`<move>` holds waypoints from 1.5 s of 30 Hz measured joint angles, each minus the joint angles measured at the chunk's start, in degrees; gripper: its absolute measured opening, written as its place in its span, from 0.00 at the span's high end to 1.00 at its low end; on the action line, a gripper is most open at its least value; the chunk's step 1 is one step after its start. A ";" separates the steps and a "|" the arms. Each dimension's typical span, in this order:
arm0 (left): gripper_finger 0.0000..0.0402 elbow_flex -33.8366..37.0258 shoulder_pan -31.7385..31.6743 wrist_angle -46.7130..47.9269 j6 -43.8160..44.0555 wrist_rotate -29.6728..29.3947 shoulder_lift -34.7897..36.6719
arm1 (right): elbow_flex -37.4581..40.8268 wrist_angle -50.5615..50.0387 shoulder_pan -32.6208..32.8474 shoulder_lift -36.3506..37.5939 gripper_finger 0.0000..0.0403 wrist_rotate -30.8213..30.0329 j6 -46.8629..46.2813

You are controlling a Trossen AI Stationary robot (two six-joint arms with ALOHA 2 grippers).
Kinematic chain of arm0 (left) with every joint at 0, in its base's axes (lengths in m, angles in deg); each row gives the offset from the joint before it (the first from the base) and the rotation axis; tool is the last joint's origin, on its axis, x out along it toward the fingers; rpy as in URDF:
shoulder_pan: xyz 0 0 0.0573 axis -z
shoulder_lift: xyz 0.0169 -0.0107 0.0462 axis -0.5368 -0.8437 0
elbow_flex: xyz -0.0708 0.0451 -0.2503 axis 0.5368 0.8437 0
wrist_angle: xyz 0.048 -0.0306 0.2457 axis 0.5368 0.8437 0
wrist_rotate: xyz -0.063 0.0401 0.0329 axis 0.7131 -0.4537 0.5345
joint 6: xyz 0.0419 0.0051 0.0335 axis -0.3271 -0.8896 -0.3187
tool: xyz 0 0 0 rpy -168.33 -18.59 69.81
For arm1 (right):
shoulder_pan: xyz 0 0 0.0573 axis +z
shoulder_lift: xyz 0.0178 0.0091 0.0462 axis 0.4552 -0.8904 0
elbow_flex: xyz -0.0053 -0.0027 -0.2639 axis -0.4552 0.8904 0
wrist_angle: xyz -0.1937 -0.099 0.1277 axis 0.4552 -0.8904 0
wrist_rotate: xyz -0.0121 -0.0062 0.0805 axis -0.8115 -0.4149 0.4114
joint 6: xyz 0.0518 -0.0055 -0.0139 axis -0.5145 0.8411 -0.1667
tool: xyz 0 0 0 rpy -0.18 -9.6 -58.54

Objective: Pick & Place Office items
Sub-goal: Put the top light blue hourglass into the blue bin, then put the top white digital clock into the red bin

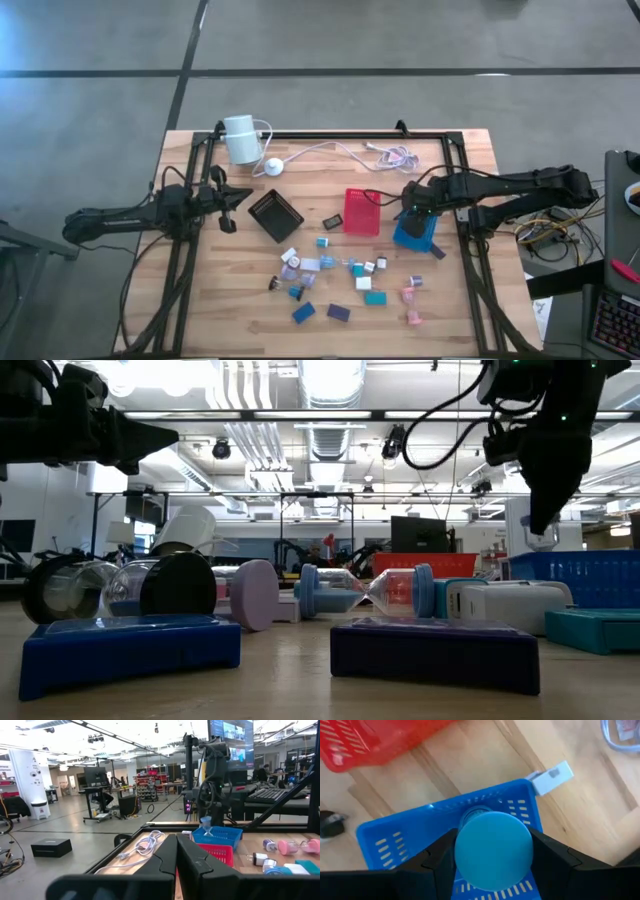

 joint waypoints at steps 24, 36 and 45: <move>0.98 0.00 -0.01 0.00 -0.04 0.00 0.00 | 4.21 4.69 0.00 0.14 0.50 -2.76 -1.33; 0.98 -0.01 0.01 -0.04 -0.04 -0.02 -0.11 | 4.53 4.21 -0.05 0.13 0.23 -3.47 -0.61; 0.98 0.00 0.01 -0.04 -0.06 -0.02 -0.15 | -2.07 -2.38 -0.04 1.16 0.24 -3.50 1.20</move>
